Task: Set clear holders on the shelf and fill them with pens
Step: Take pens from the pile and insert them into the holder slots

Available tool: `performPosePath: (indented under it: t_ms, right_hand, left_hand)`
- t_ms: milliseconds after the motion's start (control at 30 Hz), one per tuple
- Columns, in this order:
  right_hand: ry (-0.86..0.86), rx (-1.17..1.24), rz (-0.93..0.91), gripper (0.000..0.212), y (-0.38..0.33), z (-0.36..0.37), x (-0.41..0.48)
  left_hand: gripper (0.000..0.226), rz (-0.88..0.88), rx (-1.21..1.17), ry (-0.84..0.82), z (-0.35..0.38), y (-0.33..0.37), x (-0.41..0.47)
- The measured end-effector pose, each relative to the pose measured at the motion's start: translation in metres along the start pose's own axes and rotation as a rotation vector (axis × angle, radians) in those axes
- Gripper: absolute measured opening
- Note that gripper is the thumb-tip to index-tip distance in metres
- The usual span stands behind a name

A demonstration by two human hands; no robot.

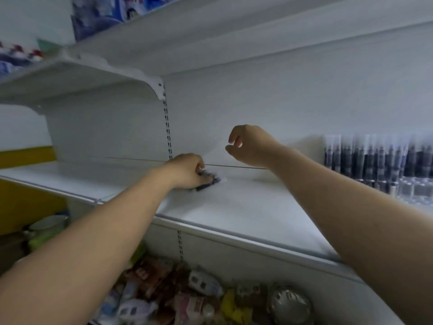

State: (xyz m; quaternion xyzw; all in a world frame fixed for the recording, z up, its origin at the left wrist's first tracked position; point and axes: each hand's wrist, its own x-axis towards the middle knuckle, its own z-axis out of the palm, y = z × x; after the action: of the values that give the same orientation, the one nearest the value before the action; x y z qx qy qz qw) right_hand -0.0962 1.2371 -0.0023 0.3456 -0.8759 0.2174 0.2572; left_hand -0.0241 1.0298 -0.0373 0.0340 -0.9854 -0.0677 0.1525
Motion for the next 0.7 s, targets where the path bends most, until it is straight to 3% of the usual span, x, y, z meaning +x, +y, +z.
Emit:
performPosePath:
  t_ms: [167, 400, 700]
  right_hand:
    - [-0.028, -0.020, -0.002, 0.017, 0.001, 0.025, 0.002]
    - [-0.066, -0.067, -0.019, 0.018, 0.015, 0.030, -0.013]
    - [-0.071, -0.048, 0.009, 0.011, 0.021, 0.028, -0.019]
  left_hand:
    - [0.035, 0.004, 0.095, -0.080, 0.013, -0.008, -0.002]
    - [0.042, -0.071, 0.191, -0.091, 0.021, 0.007, 0.007]
    - [0.024, -0.073, 0.321, -0.190, 0.018, 0.032, 0.007]
